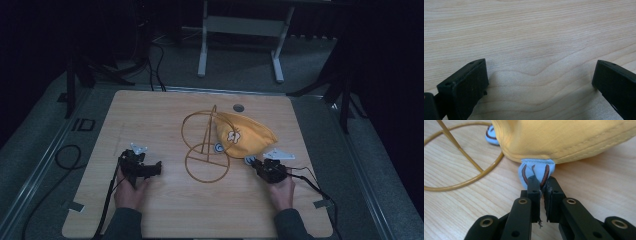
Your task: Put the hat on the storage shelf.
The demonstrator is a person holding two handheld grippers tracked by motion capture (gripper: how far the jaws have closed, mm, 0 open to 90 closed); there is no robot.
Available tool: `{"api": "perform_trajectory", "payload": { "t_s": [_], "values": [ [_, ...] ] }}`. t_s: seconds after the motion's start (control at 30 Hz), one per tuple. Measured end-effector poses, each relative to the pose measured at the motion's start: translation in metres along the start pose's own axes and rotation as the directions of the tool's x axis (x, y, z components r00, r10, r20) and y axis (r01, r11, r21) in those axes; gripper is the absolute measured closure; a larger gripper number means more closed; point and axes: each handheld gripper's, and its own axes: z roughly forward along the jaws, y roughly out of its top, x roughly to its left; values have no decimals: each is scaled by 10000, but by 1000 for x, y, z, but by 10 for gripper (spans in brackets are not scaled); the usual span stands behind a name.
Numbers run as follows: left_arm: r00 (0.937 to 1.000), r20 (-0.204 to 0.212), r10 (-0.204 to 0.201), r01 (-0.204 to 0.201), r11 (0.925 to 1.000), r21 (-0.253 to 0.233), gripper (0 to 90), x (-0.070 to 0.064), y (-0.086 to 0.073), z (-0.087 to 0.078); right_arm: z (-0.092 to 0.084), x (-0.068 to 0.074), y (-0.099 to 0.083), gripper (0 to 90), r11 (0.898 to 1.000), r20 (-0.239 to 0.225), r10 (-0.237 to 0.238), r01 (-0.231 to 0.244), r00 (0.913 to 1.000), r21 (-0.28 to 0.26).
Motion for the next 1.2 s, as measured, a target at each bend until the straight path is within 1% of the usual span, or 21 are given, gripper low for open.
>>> {"api": "perform_trajectory", "payload": {
  "t_s": [0.07,0.17,0.3,0.33,0.37,0.43,0.57,0.63,0.7,0.77,0.8,0.87,0.9,0.97,1.07,1.13,1.17,1.2],
  "values": [
    [10000,3,-1,1,10000,-5,4,0,0,0,-4,-1,2,841,9997,-145,-30,26,9999,-244],
    [10000,2,2,-2,10000,8,4,0,0,0,-8,-2,4,841,9987,-144,-199,192,9997,-462],
    [10000,1,3,-3,10000,13,3,0,0,0,-11,-2,7,842,9976,-116,-349,342,9993,-597],
    [10000,2,9,-9,10000,29,4,0,0,0,-14,-2,10,843,9962,-128,-456,445,9989,-745],
    [10000,2,7,-7,10000,27,4,0,0,0,-16,-2,11,843,9957,-89,-510,501,9987,-780],
    [10000,4,0,0,10000,9,4,0,0,0,-19,-1,15,843,9935,-162,-657,639,9977,-943],
    [10000,2,3,-3,10000,14,4,0,0,0,-25,-2,21,843,9910,-224,-718,688,9972,-1150],
    [10000,6,-3,3,10000,-2,4,0,0,0,-30,-2,28,844,9874,-206,-931,896,9954,-1304],
    [10000,6,-2,2,10000,7,4,0,0,0,-34,-3,33,844,9852,-207,-999,960,9948,-1420],
    [10000,2,-1,1,10000,9,3,0,0,0,-38,-3,37,844,9825,-338,-1045,979,9940,-1584],
    [10000,5,-23,23,10000,-1,3,0,0,0,-38,-3,37,844,9825,-338,-1045,979,9940,-1584],
    [10000,3,-23,23,10000,-12,4,0,0,0,-45,-3,45,843,9781,-403,-1181,1092,9922,-1774],
    [10000,3,-23,23,10000,-12,4,0,0,0,-45,-3,45,843,9781,-403,-1181,1092,9922,-1774],
    [10000,3,-25,25,10000,-10,4,0,0,0,-51,-2,52,844,9726,-439,-1311,1199,9904,-1992],
    [10000,4,-26,26,10000,-10,4,0,0,0,-58,-2,59,844,9676,-689,-1255,1067,9897,-2290],
    [10000,4,-26,26,10000,-10,4,0,0,0,-61,-2,61,844,9655,-701,-1281,1083,9893,-2367],
    [10000,8,-26,26,10000,-7,4,0,0,0,-65,0,66,844,9604,-685,-1393,1179,9879,-2526],
    [10000,7,-26,26,10000,-14,4,0,0,0,-68,0,68,844,9584,-706,-1385,1157,9878,-2610]
  ]
}}
